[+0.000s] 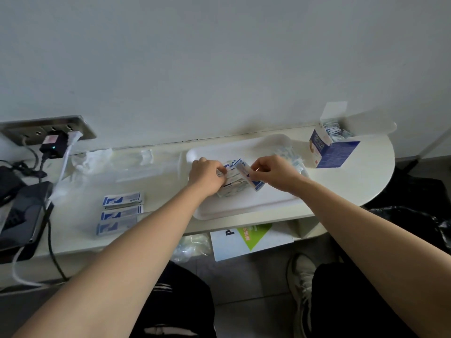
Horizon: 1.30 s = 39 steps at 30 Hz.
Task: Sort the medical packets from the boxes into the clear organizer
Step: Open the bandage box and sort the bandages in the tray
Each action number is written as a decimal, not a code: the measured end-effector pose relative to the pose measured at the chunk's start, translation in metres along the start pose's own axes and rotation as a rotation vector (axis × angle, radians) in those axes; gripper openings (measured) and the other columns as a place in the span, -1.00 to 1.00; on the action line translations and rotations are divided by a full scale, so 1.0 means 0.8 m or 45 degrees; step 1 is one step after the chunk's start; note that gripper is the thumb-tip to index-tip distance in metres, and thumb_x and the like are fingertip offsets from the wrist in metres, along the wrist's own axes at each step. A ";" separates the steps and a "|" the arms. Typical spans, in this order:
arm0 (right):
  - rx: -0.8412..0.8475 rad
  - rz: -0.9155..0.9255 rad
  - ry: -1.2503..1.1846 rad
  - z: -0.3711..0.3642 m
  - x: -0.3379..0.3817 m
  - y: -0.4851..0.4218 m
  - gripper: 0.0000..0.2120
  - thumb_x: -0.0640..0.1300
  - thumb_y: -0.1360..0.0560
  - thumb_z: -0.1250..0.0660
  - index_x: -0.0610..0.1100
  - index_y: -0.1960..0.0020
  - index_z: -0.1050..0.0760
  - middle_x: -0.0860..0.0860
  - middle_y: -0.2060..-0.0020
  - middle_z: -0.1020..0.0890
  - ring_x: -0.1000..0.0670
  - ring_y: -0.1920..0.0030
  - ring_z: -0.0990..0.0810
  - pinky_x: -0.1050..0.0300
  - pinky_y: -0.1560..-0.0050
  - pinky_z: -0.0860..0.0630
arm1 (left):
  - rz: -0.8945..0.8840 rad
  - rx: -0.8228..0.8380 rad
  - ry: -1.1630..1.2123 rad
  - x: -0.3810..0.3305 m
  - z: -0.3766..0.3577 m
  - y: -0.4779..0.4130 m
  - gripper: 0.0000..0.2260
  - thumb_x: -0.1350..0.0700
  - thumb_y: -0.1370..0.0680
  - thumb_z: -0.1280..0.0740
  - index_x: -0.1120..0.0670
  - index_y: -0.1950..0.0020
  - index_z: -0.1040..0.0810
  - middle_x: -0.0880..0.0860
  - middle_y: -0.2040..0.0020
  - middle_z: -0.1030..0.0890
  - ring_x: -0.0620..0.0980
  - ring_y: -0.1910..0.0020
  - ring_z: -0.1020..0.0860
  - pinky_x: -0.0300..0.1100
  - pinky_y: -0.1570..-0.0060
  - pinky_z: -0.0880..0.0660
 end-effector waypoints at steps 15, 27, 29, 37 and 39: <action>-0.053 -0.161 -0.101 0.004 -0.022 -0.007 -0.88 -0.16 -0.53 -0.25 -0.10 0.10 -0.56 -0.07 0.26 -0.62 -0.01 0.36 -0.39 0.18 0.47 -0.28 | 0.091 0.077 -0.036 0.023 -0.009 -0.029 -0.46 0.01 -0.36 -0.52 0.03 -0.30 -0.48 0.10 -0.22 -0.49 0.11 -0.30 -0.33 -0.08 -0.23 -0.40; -0.146 -0.132 -0.309 0.014 -0.013 -0.014 -0.88 -0.17 -0.53 -0.29 -0.19 0.12 -0.56 0.05 0.39 -0.56 0.23 0.52 -0.43 0.35 0.42 -0.29 | 0.027 -0.192 0.124 0.013 0.029 -0.022 -0.83 0.12 -0.53 -0.27 0.08 -0.11 -0.52 0.06 -0.03 -0.60 0.13 -0.03 -0.53 -0.19 0.14 -0.37; -0.157 -0.144 -0.435 0.017 -0.014 -0.014 -0.90 -0.20 -0.52 -0.30 -0.19 0.14 -0.55 0.01 0.37 -0.56 0.12 0.46 -0.41 0.28 0.40 -0.28 | -0.004 -0.274 0.234 0.009 0.043 -0.022 -0.90 0.14 -0.53 -0.26 0.07 -0.03 -0.47 0.00 0.06 -0.66 0.09 0.06 -0.57 -0.16 0.17 -0.43; -0.031 -0.271 -1.105 0.014 -0.016 -0.012 -0.88 -0.18 -0.58 -0.23 -0.22 0.02 -0.50 -0.12 0.13 -0.53 -0.03 0.15 -0.53 0.15 0.15 -0.48 | -0.332 -0.010 0.500 -0.042 0.029 -0.005 -0.95 0.15 -0.55 -0.31 0.01 0.07 -0.47 -0.10 0.26 -0.67 -0.10 0.33 -0.57 -0.23 0.33 -0.42; 0.147 -0.304 -1.176 -0.001 -0.011 -0.005 -0.89 -0.20 -0.59 -0.22 -0.22 0.02 -0.48 -0.15 0.10 -0.57 -0.07 0.12 -0.60 0.17 0.20 -0.53 | -0.381 -0.002 0.480 -0.052 0.023 -0.002 -0.90 0.19 -0.52 -0.34 -0.01 0.10 -0.51 -0.11 0.28 -0.65 -0.11 0.30 -0.56 -0.20 0.27 -0.45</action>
Point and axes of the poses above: each hand's wrist, its own y-axis away from the middle knuckle, its own z-axis out of the back of the hand, x = y × z, the point moved 10 cm from there along -y, towards the middle knuckle
